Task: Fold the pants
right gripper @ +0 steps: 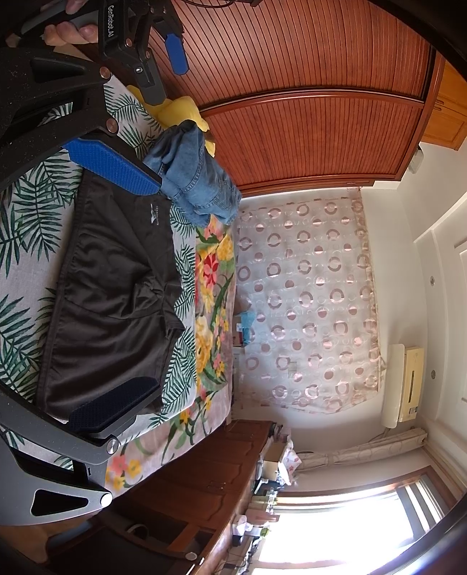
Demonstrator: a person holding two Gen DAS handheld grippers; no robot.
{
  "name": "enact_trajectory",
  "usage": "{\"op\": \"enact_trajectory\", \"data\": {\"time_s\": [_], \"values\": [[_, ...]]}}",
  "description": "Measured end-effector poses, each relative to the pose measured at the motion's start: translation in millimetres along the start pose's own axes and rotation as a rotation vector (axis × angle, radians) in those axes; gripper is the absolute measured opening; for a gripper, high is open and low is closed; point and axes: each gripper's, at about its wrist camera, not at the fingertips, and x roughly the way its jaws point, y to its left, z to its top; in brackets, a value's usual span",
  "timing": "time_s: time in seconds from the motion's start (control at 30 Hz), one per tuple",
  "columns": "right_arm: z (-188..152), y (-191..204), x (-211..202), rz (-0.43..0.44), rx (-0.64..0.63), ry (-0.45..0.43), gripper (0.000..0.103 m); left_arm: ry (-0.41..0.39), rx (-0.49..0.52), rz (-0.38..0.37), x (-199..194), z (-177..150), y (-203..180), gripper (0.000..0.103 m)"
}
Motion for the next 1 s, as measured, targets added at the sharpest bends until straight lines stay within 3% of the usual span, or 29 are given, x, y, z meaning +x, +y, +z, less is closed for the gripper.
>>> {"op": "enact_trajectory", "data": {"time_s": [0.3,0.53,1.0], "values": [[-3,0,4,-0.014,-0.010,0.020,0.101,0.020,-0.006,-0.027,15,-4,1,0.103],[-9,-8,17,-0.022,-0.004,0.062,0.101,0.089,0.001,-0.072,39,-12,12,0.103],[-9,-27,36,-0.058,-0.012,0.169,0.087,0.192,0.028,-0.104,86,-41,17,0.103]]}}
